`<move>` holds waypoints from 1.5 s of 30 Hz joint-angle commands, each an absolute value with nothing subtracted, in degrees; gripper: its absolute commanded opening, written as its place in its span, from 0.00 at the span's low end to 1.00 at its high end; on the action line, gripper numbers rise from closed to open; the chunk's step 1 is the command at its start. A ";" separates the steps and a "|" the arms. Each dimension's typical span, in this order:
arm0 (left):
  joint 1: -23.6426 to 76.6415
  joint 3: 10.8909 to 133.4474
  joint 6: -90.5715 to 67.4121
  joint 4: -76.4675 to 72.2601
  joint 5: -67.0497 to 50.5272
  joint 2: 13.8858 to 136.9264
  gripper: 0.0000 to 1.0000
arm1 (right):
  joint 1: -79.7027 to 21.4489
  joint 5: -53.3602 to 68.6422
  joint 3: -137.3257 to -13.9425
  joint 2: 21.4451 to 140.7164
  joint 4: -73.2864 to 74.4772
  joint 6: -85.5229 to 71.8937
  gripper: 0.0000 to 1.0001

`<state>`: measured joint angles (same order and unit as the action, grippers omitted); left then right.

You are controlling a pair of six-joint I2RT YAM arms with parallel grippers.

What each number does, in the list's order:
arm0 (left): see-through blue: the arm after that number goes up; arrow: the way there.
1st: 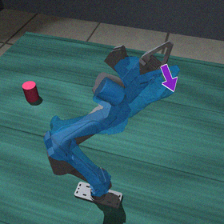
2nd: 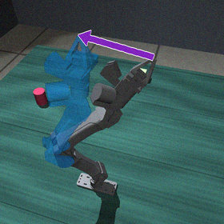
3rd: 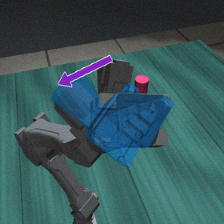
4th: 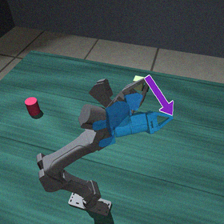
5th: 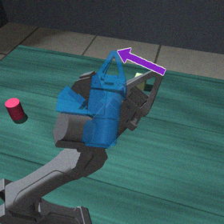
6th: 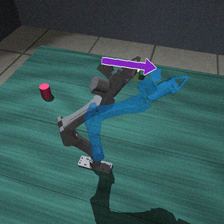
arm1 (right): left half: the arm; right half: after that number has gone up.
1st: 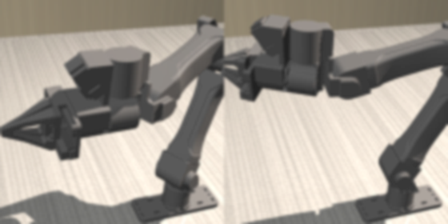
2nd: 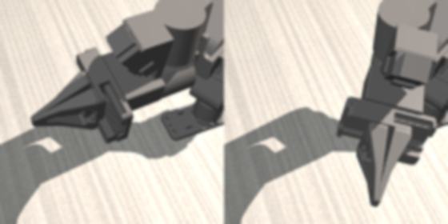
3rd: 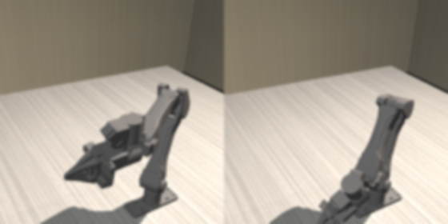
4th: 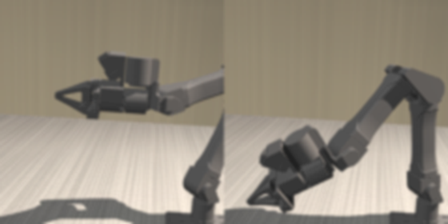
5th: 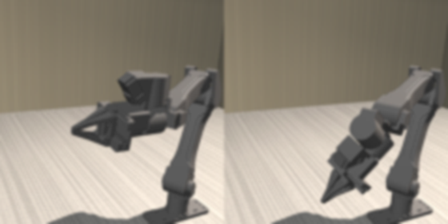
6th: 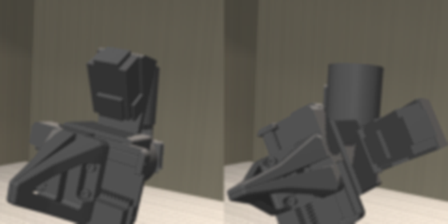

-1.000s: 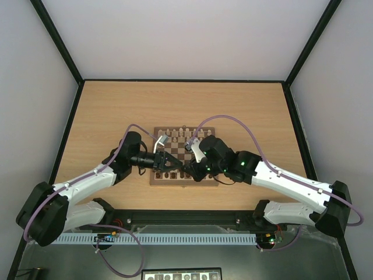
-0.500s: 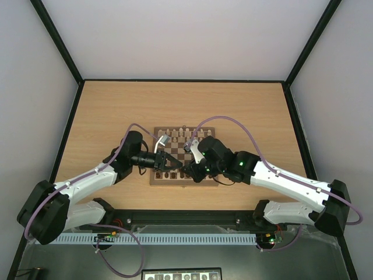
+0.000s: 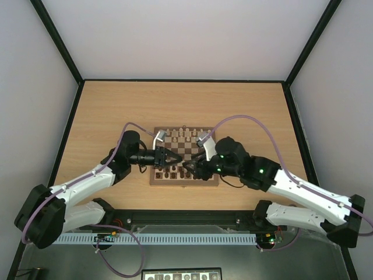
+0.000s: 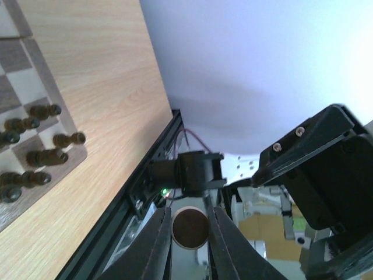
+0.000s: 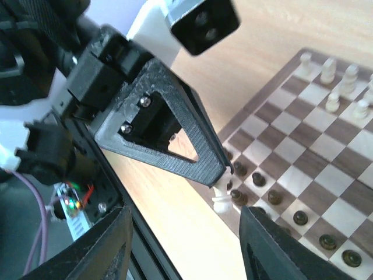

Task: Set up the chess pieces on the board
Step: Adjust the chess piece.

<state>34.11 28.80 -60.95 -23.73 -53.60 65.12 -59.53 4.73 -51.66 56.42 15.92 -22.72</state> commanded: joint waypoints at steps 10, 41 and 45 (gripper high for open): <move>35.96 30.65 -80.99 -36.19 -33.99 53.63 0.02 | -59.87 -4.87 -42.07 43.96 -3.21 -31.99 0.56; 37.39 24.04 -86.73 -36.75 -28.03 45.08 0.02 | -59.85 0.88 -45.34 54.51 -19.43 -38.06 0.35; 37.78 23.82 -86.84 -37.08 -28.18 45.13 0.02 | -59.72 1.25 -46.53 55.94 -19.60 -37.79 0.34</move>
